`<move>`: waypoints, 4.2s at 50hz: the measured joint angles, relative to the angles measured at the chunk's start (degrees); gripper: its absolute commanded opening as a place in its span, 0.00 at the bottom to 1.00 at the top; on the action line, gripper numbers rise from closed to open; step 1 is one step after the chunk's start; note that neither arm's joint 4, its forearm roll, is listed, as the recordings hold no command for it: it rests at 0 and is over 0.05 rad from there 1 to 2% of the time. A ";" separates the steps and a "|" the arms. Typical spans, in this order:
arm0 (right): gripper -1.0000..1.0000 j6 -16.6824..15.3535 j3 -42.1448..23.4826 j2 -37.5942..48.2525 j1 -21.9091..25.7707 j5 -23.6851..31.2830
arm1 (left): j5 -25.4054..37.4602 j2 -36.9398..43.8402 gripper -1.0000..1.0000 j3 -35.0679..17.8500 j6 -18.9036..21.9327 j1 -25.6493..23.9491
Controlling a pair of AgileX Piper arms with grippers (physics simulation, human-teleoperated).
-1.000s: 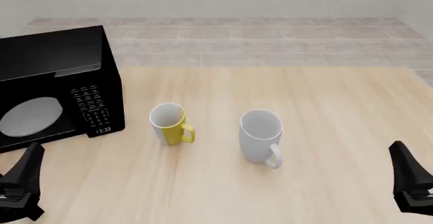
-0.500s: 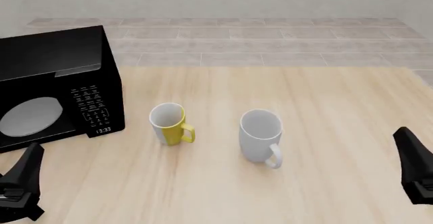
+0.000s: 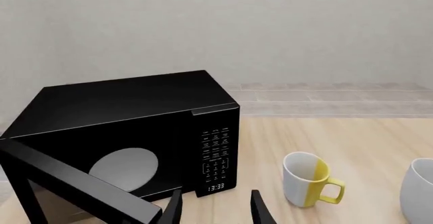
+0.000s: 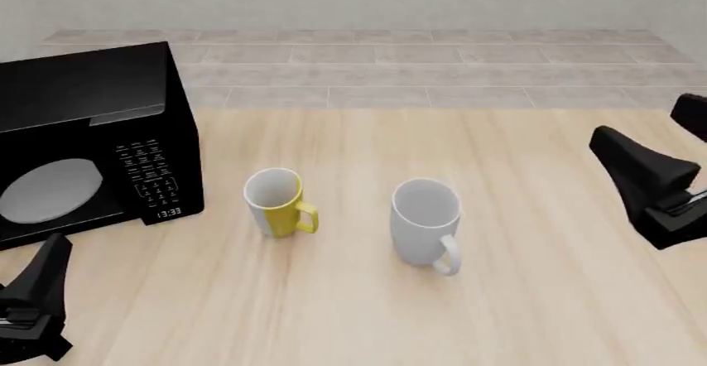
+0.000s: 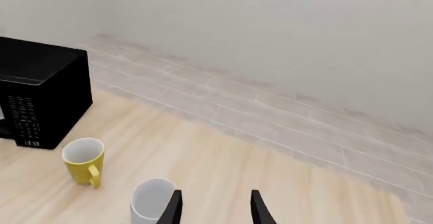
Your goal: Put the yellow and white mug to the front of the white mug.
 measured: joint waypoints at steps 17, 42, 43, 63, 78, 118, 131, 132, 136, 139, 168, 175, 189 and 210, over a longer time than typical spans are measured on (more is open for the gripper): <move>1.00 -5.76 -15.04 16.21 10.26 7.15 | 0.02 0.00 1.00 0.00 0.03 0.02; 1.00 -7.74 -33.24 34.97 20.38 20.16 | 0.02 0.00 1.00 0.00 0.03 0.07; 1.00 -7.58 -33.68 35.51 20.68 20.36 | 0.02 0.00 1.00 0.00 0.03 0.07; 1.00 -4.37 -39.03 43.79 24.93 22.65 | 0.05 0.00 1.00 0.00 0.04 0.11; 1.00 -2.84 -40.05 47.88 26.39 21.87 | 0.06 0.00 1.00 0.00 0.04 0.14; 1.00 0.26 -39.49 56.91 27.11 16.57 | -0.03 0.00 1.00 0.00 0.04 0.16; 1.00 0.89 -39.80 60.32 27.09 14.42 | -0.03 0.00 1.00 0.00 0.04 0.16; 1.00 0.93 -39.86 60.59 27.08 14.29 | -0.03 0.00 1.00 0.00 0.04 0.16; 1.00 1.09 -40.10 61.68 27.08 13.77 | -0.03 0.00 1.00 0.00 0.04 0.16; 1.00 1.23 -40.30 62.52 27.08 13.39 | -0.03 0.00 1.00 0.00 0.04 0.16; 1.00 2.57 -41.80 70.18 26.93 9.66 | -0.03 0.00 1.00 0.00 0.04 0.16; 1.00 2.98 -41.80 72.01 26.94 8.56 | -0.03 0.00 1.00 0.00 0.04 0.16; 1.00 3.62 -42.05 75.53 26.97 6.66 | -0.04 0.00 1.00 0.00 0.04 0.16; 1.00 4.46 -42.25 79.59 26.97 4.33 | -0.03 0.00 1.00 0.00 0.04 0.16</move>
